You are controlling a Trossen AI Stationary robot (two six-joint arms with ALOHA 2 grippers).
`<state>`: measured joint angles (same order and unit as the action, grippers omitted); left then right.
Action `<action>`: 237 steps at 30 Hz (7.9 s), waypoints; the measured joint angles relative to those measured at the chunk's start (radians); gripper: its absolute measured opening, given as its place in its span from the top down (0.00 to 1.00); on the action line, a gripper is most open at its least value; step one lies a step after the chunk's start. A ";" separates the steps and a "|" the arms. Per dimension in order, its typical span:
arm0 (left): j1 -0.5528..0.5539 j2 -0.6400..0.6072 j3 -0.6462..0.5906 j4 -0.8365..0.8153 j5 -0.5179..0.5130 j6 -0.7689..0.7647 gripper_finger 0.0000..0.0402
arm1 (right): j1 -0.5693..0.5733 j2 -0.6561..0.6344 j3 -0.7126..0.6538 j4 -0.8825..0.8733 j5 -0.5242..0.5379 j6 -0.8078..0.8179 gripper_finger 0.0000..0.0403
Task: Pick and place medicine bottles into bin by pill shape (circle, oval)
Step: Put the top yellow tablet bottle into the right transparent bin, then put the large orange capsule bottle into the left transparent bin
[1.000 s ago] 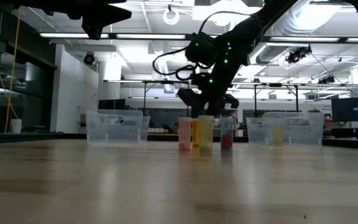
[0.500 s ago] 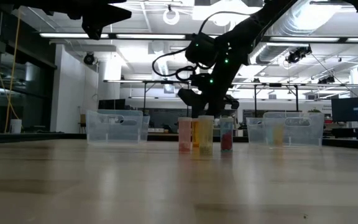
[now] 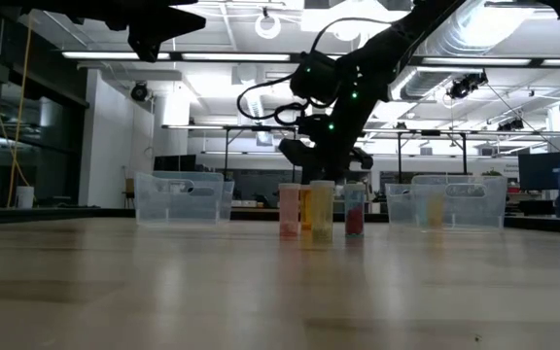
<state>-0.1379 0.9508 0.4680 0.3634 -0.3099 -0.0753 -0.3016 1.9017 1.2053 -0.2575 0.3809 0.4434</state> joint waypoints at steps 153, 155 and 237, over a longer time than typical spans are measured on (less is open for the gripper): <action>0.000 0.000 0.000 0.000 0.002 -0.019 0.51 | 0.278 -0.977 -0.879 0.862 -0.191 -0.290 0.53; 0.000 0.000 0.000 0.000 0.001 -0.019 0.51 | 0.276 -0.978 -0.879 0.867 -0.190 -0.295 0.53; -0.062 0.011 0.071 -0.153 -0.195 -0.109 0.51 | 0.181 -0.220 -0.358 0.442 0.052 -0.174 0.33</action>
<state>-0.2001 0.9621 0.5392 0.2099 -0.5050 -0.1841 -0.1204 1.6813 0.8471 0.1845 0.4328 0.2696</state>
